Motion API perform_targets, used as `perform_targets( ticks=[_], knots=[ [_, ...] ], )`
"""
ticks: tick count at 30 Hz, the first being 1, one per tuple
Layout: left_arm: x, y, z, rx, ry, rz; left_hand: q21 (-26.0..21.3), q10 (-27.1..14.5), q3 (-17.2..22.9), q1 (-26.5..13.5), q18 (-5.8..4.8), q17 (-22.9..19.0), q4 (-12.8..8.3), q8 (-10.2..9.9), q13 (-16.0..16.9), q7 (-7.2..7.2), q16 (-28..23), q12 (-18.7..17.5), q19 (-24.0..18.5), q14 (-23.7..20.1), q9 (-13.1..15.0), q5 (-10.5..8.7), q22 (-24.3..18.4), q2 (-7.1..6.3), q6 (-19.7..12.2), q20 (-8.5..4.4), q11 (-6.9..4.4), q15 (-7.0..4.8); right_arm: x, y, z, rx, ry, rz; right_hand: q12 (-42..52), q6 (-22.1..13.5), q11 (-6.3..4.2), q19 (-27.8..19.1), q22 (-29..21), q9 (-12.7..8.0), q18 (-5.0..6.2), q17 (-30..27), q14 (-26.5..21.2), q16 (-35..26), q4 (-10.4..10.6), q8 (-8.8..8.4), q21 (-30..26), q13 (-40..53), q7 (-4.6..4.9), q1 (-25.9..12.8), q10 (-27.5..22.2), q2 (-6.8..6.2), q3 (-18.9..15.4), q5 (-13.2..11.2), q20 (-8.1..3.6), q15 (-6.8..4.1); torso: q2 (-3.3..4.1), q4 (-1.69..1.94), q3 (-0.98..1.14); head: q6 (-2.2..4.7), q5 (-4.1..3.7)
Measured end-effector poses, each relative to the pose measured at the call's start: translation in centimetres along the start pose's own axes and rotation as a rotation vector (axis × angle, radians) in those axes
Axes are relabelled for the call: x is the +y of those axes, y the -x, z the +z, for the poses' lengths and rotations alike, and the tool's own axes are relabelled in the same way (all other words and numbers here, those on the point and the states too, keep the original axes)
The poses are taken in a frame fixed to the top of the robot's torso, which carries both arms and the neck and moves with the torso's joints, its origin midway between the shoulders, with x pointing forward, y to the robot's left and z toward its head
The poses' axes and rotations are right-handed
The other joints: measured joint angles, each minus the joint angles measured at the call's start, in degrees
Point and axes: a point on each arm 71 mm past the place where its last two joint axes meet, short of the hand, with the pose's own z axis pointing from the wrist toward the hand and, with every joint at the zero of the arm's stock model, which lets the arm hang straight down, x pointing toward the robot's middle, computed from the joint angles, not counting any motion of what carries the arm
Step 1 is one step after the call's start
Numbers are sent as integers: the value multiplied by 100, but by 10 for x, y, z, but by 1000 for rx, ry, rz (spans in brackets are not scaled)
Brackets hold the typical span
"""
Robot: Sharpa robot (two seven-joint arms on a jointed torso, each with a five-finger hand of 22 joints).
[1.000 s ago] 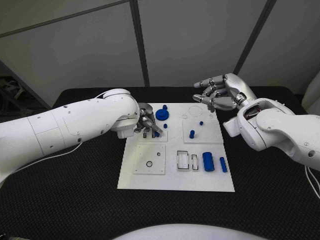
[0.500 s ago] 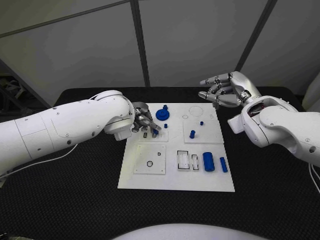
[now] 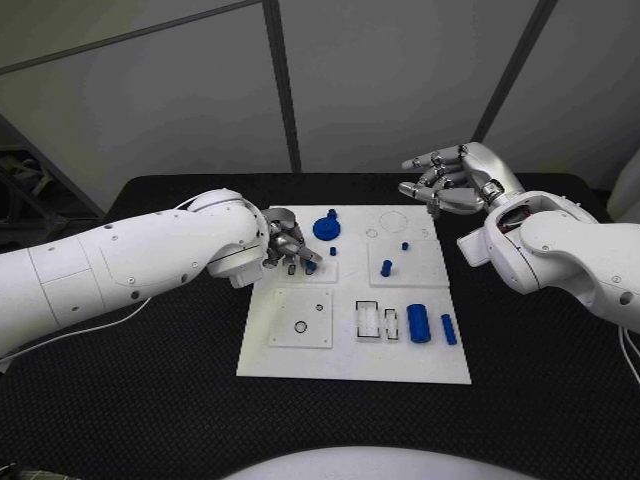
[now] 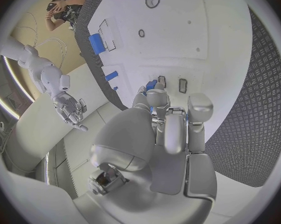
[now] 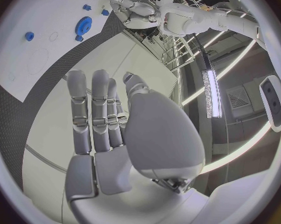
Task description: Assemble the parts on the task board
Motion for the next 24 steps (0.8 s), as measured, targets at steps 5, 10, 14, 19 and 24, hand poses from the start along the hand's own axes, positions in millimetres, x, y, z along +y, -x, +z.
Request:
perform_targets(
  ticks=[5, 10, 14, 19, 24],
  knots=[
    [0, -4, 1, -2, -1, 16, 0, -2, -14, -24, 0, 0, -14, -18, 3, 0, 0, 0, 13, -15, 14, 24, 5, 24, 0, 13, 2, -14, 0, -1, 0, 3, 1, 1, 0, 0, 0, 0, 0, 0, 0, 0, 0, 0, 0, 0, 0, 0, 0, 1, 0, -1, 0, 0, 0, 0, 3, -9, 2, -10, 5],
    [0, -5, 2, -9, -4, 32, 0, -2, -45, -30, 0, 0, -46, -19, 7, 0, 0, 0, 13, -16, 41, 40, 5, 30, 0, 13, 2, -13, 1, -1, 0, 6, 1, 2, 0, 0, 0, 0, -18, 0, 0, -1, 0, -16, 0, 0, -39, -9, 0, 1, 0, -1, 0, 0, 0, 0, 3, -9, 3, -13, 1],
    [0, -5, 2, -14, -6, 39, 0, -2, -62, -52, 0, 0, -62, -53, 7, 0, 0, -27, 13, -17, 57, 60, 4, 52, 0, 13, 2, -12, 1, -1, 0, 9, 2, 1, 0, 0, 2, 0, -43, 0, 0, -1, 0, -21, 0, 0, -63, -17, 0, 1, -2, -1, 0, 0, 0, 0, 3, -8, 3, -10, -4],
    [1, -5, 1, -18, -6, 44, 0, -2, -110, -90, 0, 0, -110, -66, 21, 1, 0, -27, 13, -17, 91, 131, 6, 90, 0, 13, 2, -12, 1, -2, 0, 13, 5, -2, 0, 0, 20, 0, -52, 0, 0, -1, 0, -21, 0, 0, -77, -16, 0, 1, -20, -1, 0, 0, 0, 0, 3, -7, 3, -8, 5],
    [5, -3, 0, -22, 0, 47, -1, -2, -151, -114, 0, 0, -151, -104, 41, -22, 0, -51, 13, -18, 134, 196, 20, 114, 23, 13, 3, -11, 1, -2, 0, 15, 6, -4, 0, 0, 20, 0, -52, 0, 0, -2, 0, -21, 0, 0, -77, -16, 0, 1, -20, -1, 0, 0, 0, 0, 3, -5, 2, -24, 11]
  ],
)
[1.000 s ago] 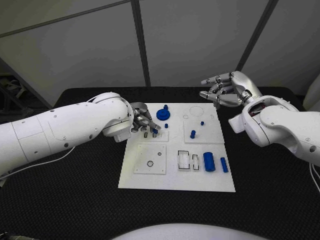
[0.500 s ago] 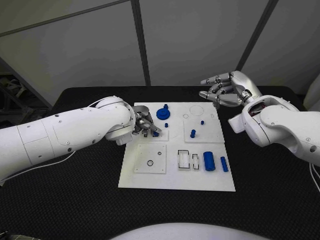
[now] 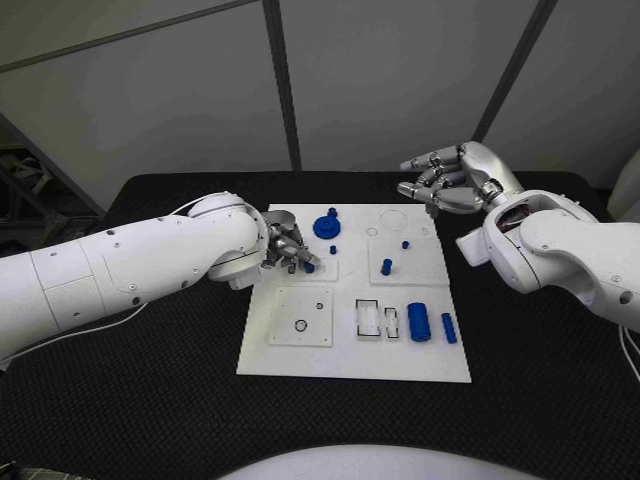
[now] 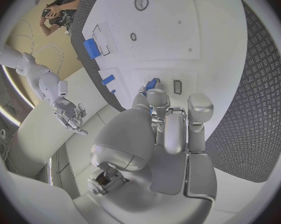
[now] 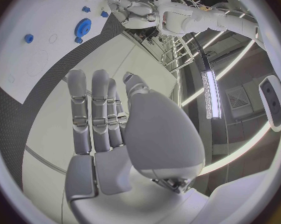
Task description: Assemble the parts on the task board
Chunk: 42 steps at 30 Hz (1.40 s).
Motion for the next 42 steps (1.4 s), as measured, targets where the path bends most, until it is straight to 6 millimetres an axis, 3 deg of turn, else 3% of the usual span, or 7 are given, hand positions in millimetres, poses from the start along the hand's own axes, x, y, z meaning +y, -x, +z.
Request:
perform_targets(
  ticks=[4, 27, 30, 38, 42],
  knots=[
    [4, 0, -1, -1, 7, 2, 0, 0, -46, -51, 0, 0, -46, -23, 0, 0, 0, -37, 0, 0, 23, 87, 2, 51, 0, 0, 0, 1, 0, -1, 0, 2, 1, -1, 0, 0, 0, 0, 0, 0, 0, 0, 0, 0, 0, 0, 0, 0, 0, 0, 0, 0, 0, 0, 0, 0, 0, 1, -2, -6, 4],
    [3, 0, 0, 8, 8, 12, -1, 15, -124, -178, 0, 0, -124, -92, 33, -1, 0, -66, -1, -1, 110, 110, 14, 135, 43, 0, -15, 20, 0, -2, 1, 6, 3, -4, 0, 0, 0, 0, -10, 0, 0, 3, 0, -29, 0, 0, 0, -10, 0, 0, 0, 0, -1, -27, 0, 0, 0, -2, 3, -15, 18],
    [2, -1, 1, 12, 9, 15, -1, 17, -41, -316, 0, 0, -320, -94, 44, -2, 0, -92, -1, -1, 156, 110, 24, 107, 105, 0, -16, 20, 1, -1, 1, 6, 4, -5, 0, 0, 0, 0, -25, 0, 0, 3, 0, -29, 15, 0, -35, -17, 0, 0, 0, 0, 15, -27, 0, 0, 0, -2, 4, -21, 13],
    [1, -1, 3, 21, 12, 23, -1, 15, -12, -521, 0, 0, -476, -118, 70, -32, 5, -105, -1, 20, 218, 19, 38, 145, 176, 0, -37, -1, 1, -1, 1, 6, 4, -5, 0, 0, 0, 0, -25, 0, 0, 2, 0, -29, 15, 0, -35, -16, 0, 0, 0, 0, 15, -27, 0, 0, 0, -2, 4, -35, 2],
    [0, -2, 4, 26, 14, 27, -1, 15, 170, -678, 0, 0, -740, -141, 93, -60, 23, -123, -1, 0, 266, -39, 61, 93, 214, 0, -38, -21, 1, -1, 1, 6, 4, -5, 0, 0, 0, 0, -24, 0, 0, 2, 0, -29, 15, 0, -35, -21, 0, 0, 0, 0, 15, -27, 0, 0, 0, -2, 4, -41, -1]
  ],
)
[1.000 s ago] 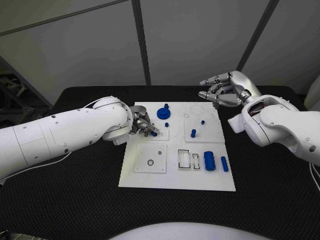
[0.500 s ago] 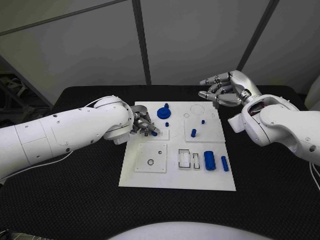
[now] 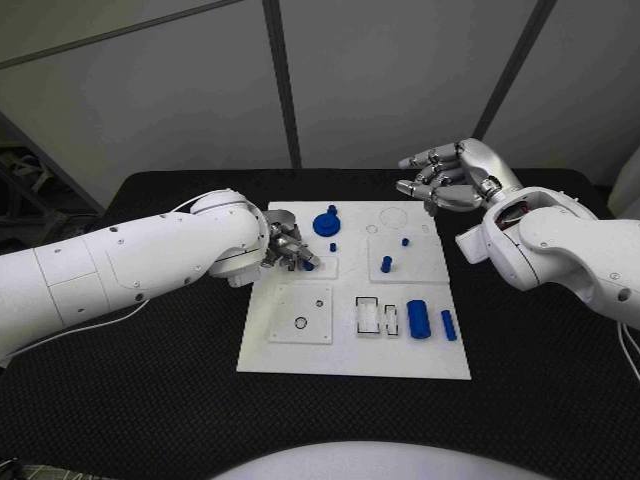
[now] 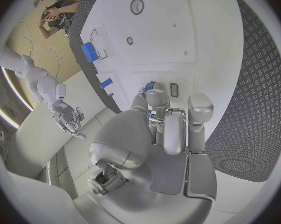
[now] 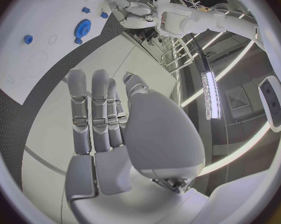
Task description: Assemble the parts on the task board
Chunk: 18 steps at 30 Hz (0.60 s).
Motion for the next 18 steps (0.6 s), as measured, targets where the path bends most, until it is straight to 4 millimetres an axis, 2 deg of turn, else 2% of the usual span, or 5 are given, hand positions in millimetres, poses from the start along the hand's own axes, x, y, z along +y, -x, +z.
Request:
perform_targets(
  ticks=[3, 5, 8, 14, 18],
  knots=[
    [-1, -1, 1, 2, 3, 3, 0, 6, 77, -146, 0, 0, -148, -10, 20, -28, 0, -9, 0, -1, 44, -92, 18, -36, 62, 0, -8, -1, 0, 0, 0, 0, 0, 0, 0, 0, 0, 0, -15, 0, 0, 12, 0, -37, 15, 0, -41, -23, 0, -81, 0, 1, -16, -47, 0, 0, 1, 0, -1, -8, -1],
    [-1, -1, 2, 2, 5, 4, 0, 0, 125, -225, 0, 0, -245, -37, 39, -23, 1, -9, 0, -1, 77, -356, 19, 15, 95, 0, -39, -1, 0, 0, 0, 0, 0, 0, 0, 0, 0, 0, -21, 0, 0, 12, 0, -51, 36, 0, -45, -29, 0, -130, 0, -10, -36, -50, 0, 0, 1, 0, -1, -13, -2],
    [-1, -1, 3, 1, 7, 5, 0, 0, 227, -298, 1, 0, -347, -37, 55, -51, 23, -9, 21, -1, 116, -569, 30, 29, 125, -21, -39, -1, 0, 0, 0, 0, 0, 0, 0, 0, 0, 0, -27, 0, 0, 19, 0, -62, 50, 0, -45, -33, 0, -144, 0, -24, -51, -72, 0, 0, 1, 0, -1, -19, -5],
    [-2, -1, 4, 0, 9, 6, 0, 1, 250, -461, 0, 0, -371, -59, 84, -33, 23, -9, 21, -1, 187, -670, 43, 31, 147, -21, -39, -1, 0, 0, 0, 0, 0, -1, 0, 0, 0, 0, -41, 0, 0, 24, 0, -83, 63, 0, -71, -43, 0, -190, 0, -8, -63, -72, 0, 0, 1, 0, -4, -30, -9],
    [-2, -1, 5, 0, 11, 6, 0, 1, 86, -590, 0, 0, -207, -89, 107, -45, 23, -32, 21, -3, 240, -732, 54, 2, 200, -21, -39, -3, 0, 0, 0, 0, 0, -1, 0, 0, 0, 0, -44, 0, 0, 27, 12, -83, 65, 0, -93, -50, 0, -219, 0, 7, -66, -72, 0, 12, 1, 0, -4, -34, -10]
  ],
)
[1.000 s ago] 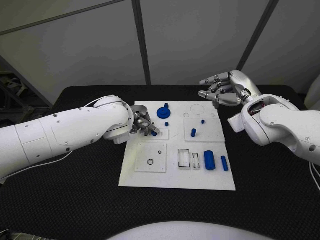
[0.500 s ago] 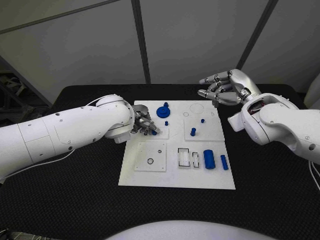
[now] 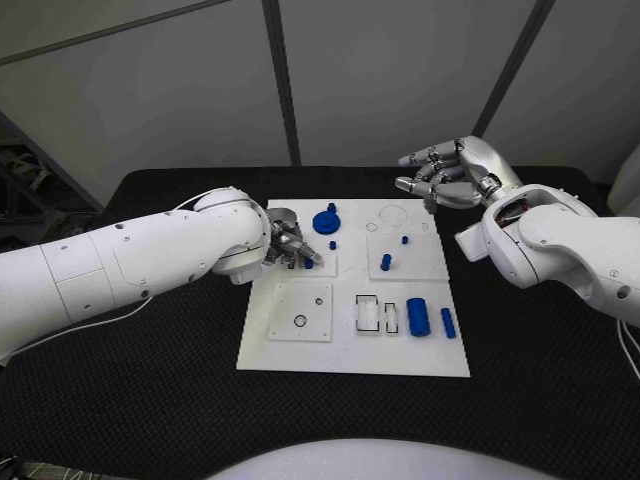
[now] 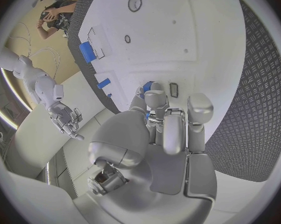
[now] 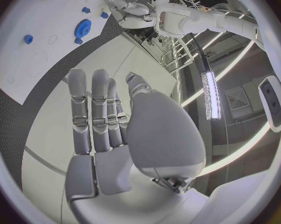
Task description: Assemble the parts on the task board
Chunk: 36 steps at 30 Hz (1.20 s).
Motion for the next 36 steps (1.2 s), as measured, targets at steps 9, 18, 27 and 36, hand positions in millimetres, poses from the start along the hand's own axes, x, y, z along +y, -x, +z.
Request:
perform_targets(
  ticks=[9, 18, 27, 36],
  knots=[
    [2, -1, 1, 1, 6, -2, 0, -22, -386, -211, 0, 0, 472, -19, 78, 11, 21, 0, 21, -7, 185, -586, 41, -162, 71, -20, -22, -50, 0, 0, 0, 0, 0, 0, 0, 0, 0, 0, -16, 0, 0, 11, 9, -32, 15, 0, -26, -7, 0, -49, 0, 2, -16, 0, 0, 9, -1, 0, 0, -9, 4],
    [6, -2, 0, -4, 10, -8, 0, -22, -647, -350, 0, 0, 939, -54, 122, 12, 21, 0, 20, -7, 320, -741, 63, -408, 112, -20, -22, -50, 0, 0, 0, 0, -1, -1, 23, 0, 0, 0, -49, 0, 6, 17, 9, -33, 34, 0, -73, -18, 0, -122, 0, -1, -34, -29, 0, 9, -4, 0, 0, -3, -2],
    [7, 2, -4, -26, 6, -26, -32, -22, -144, -195, 0, 0, 2056, -191, 164, 4, 21, -60, 41, -8, 464, -741, 50, -1308, 121, -41, -22, -49, -1, 1, 0, -3, -2, -3, 23, -22, 19, -92, -331, 0, 91, 23, 9, -112, 32, 0, -405, -55, 21, -152, -64, 1, -66, -29, 31, 9, -5, 0, 0, 36, -10],
    [3, 19, -11, -69, -18, -62, -99, -23, 76, -11, 0, 0, 2457, -275, 177, 24, -12, -131, 41, -8, 509, -741, 27, -1489, 140, -41, -22, -49, -5, 5, 0, -13, -10, -9, 23, -42, 41, -143, -478, 0, 90, 22, 9, -178, 16, 0, -554, -76, 41, -166, -84, 16, -82, -29, 42, 9, -5, 0, -1, 60, -13]
  ],
)
